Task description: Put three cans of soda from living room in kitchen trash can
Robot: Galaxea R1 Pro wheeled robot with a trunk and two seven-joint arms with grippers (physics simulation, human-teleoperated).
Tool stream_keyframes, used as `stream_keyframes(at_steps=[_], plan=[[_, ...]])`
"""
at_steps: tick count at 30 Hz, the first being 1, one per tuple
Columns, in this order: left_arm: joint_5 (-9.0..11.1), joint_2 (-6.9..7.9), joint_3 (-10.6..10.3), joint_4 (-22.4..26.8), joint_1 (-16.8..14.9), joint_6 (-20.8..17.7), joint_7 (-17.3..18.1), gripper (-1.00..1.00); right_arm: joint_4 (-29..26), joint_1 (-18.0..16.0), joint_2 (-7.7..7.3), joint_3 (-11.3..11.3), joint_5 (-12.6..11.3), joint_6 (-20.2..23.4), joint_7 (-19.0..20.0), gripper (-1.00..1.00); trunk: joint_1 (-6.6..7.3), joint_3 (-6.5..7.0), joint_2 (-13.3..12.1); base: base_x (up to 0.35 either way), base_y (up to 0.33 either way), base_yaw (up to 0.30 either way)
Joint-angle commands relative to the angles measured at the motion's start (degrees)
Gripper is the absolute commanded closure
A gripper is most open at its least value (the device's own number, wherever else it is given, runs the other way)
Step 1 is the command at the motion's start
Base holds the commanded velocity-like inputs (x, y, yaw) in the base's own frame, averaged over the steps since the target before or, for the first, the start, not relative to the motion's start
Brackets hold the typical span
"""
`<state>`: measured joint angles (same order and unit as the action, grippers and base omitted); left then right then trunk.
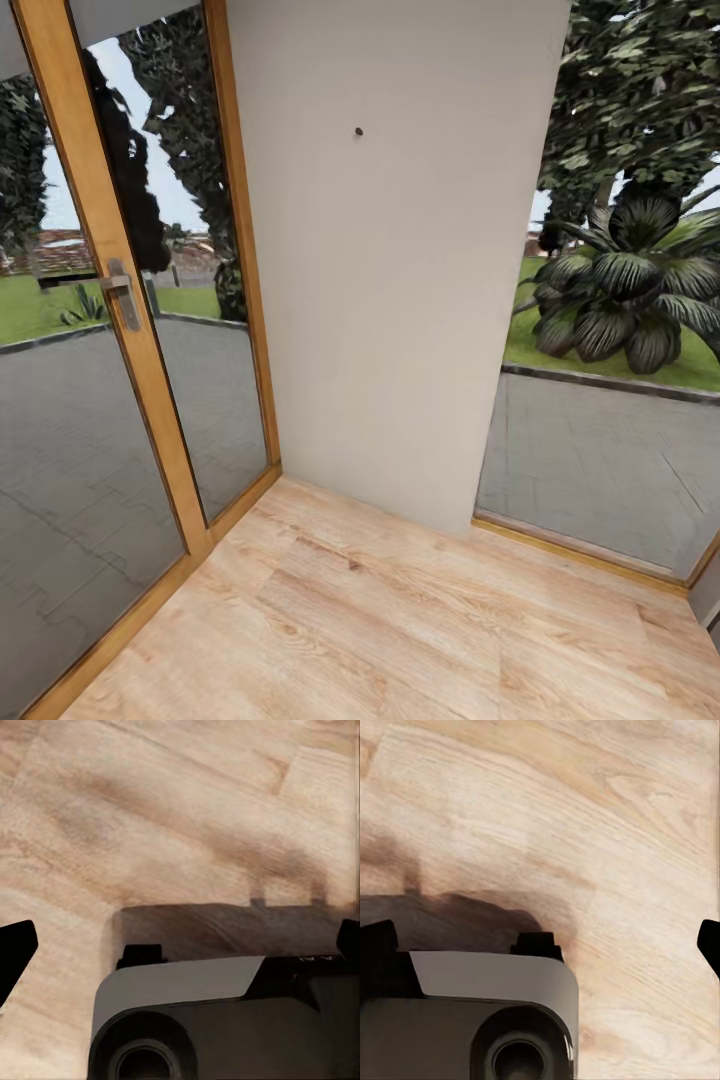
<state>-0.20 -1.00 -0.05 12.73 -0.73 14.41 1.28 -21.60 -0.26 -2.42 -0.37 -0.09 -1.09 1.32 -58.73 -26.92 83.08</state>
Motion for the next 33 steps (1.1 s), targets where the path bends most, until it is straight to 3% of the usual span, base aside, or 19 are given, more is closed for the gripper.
stream_keyframes(at_steps=[1, 7, 8, 11, 12, 16, 18, 23, 24, 25, 27, 28, 33], plan=[[0.0, 0.01, 0.1, 1.6, 0.0, -0.2, 0.0, -1.0, -1.2, 0.0, -0.03, 0.0, 0.0, 0.0, 0.2, -1.0, 0.0, 0.0, 0.0, 0.0, 0.0, 0.0], [0.2, 0.04, 0.2, 11.8, 0.1, -3.0, 0.1, -1.0, -7.6, 0.1, -0.13, -0.2, 0.0, 0.0, 2.3, -1.0, 0.0, 0.0, 0.0, 0.0, 0.0, 0.0], [0.2, 0.08, 0.2, 18.5, 0.1, -4.9, 0.2, -1.0, -11.8, 0.2, -0.13, -0.2, 0.0, 0.1, 3.9, -1.0, 0.0, 0.0, 0.0, 0.0, 0.0, 0.0], [0.3, 0.08, 0.1, 26.6, 0.2, -6.0, 0.8, -1.0, -17.0, 0.3, -0.13, -0.2, 0.0, 0.2, 5.6, -1.0, 0.0, 0.0, 0.0, 0.0, 0.0, 0.0], [0.4, 0.01, 0.1, 32.2, 0.6, -6.7, 1.5, -1.0, -20.8, 0.4, -0.13, -0.2, 0.0, 0.3, 6.6, -1.0, 0.0, 0.0, 0.0, 0.0, 0.0, 0.0], [0.4, -0.02, -0.1, 45.5, 2.0, -9.2, 4.1, -1.0, -30.4, 0.5, -0.08, -0.2, 0.1, 0.5, 7.7, -1.0, 0.0, 0.0, 0.0, 0.0, 0.0, 0.0], [0.5, 0.03, 0.0, 53.1, 2.7, -11.6, 5.8, -1.0, -39.7, 0.5, -0.08, -0.2, 0.4, 0.6, 8.0, -1.0, 0.0, 0.0, 0.0, 0.0, 0.0, 0.0], [1.7, 0.17, 0.2, 57.5, 3.0, -13.2, 7.1, -1.0, -49.7, 0.8, -0.24, -0.9, 0.5, 0.7, 8.0, -1.0, 0.0, 0.0, 0.0, 0.0, 0.0, 0.0], [3.0, 0.44, 0.2, 57.4, 3.0, -13.3, 7.8, -1.0, -51.7, 1.4, -0.52, -2.4, 0.4, 0.7, 8.3, -1.0, 0.0, 0.0, 0.0, 0.0, 0.0, 0.0], [4.8, 1.23, 0.3, 55.4, 3.0, -12.9, 9.0, -1.0, -52.1, 2.2, -1.29, -5.6, 0.3, 0.7, 9.6, -1.0, 0.0, 0.0, 0.0, 0.0, 0.0, 0.0], [6.3, 2.21, 0.3, 53.0, 3.0, -11.9, 10.0, -1.0, -50.7, 2.8, -2.38, -9.5, 0.1, 0.6, 12.0, -1.0, 0.0, 0.0, 0.0, 0.0, 0.0, 0.0], [7.3, 2.86, 0.3, 51.2, 3.0, -10.8, 10.8, -1.0, -48.6, 3.2, -3.31, -13.0, 0.0, 0.6, 14.8, -1.0, 0.0, 0.0, 0.0, 0.0, 0.0, 0.0], [8.3, 3.62, 0.3, 47.8, 2.9, -9.3, 11.6, -1.0, -44.5, 3.4, -4.12, -17.9, 0.0, 0.5, 19.4, -1.0, 0.0, 0.0, 0.0, 0.0, 0.0, 0.0]])
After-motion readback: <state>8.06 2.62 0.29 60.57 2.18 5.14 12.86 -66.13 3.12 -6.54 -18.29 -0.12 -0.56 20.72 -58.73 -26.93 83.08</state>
